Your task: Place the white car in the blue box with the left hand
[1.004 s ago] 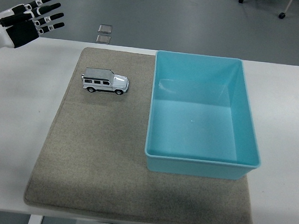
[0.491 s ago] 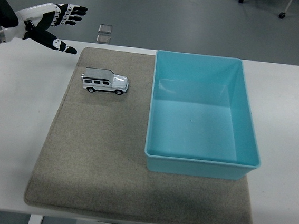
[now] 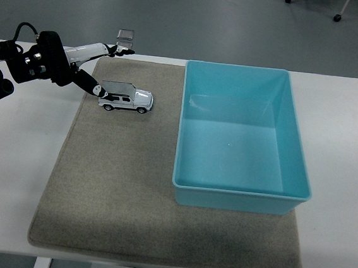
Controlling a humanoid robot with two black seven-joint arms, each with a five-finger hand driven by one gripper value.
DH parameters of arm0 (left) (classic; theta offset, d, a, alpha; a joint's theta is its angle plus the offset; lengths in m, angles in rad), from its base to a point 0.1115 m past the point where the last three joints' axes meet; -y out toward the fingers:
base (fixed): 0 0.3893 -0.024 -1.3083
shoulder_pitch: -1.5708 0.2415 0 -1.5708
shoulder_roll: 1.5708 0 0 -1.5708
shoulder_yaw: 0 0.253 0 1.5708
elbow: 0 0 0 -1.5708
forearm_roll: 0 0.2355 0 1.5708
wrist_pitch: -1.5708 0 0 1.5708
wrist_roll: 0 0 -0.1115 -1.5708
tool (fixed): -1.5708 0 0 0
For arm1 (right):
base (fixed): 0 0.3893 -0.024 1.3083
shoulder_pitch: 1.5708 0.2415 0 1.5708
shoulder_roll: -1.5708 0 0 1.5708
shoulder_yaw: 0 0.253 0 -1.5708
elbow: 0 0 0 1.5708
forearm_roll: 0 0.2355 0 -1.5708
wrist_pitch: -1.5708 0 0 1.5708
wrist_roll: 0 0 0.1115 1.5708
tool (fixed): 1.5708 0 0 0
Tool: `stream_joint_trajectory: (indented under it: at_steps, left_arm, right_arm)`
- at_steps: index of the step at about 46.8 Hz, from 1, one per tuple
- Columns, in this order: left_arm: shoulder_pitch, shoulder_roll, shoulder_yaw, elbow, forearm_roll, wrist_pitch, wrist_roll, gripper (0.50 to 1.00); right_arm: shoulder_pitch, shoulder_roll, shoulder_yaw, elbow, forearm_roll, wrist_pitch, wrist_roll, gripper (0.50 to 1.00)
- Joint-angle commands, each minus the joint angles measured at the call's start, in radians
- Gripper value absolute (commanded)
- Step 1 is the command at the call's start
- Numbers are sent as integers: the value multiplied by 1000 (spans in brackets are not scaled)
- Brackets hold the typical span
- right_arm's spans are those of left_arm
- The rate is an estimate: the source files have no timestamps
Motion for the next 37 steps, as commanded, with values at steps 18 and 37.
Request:
stream_joint_trajectory:
  at_steps: [18, 37]
  left_arm:
    - [0, -79, 109, 74, 46, 86, 1, 992]
    - [-6, -86, 111, 91, 49, 86, 1, 622]
  right_arm:
    - [0, 0, 0, 0, 0, 0, 0, 936]
    - [0, 0, 0, 0, 0, 0, 0, 936]
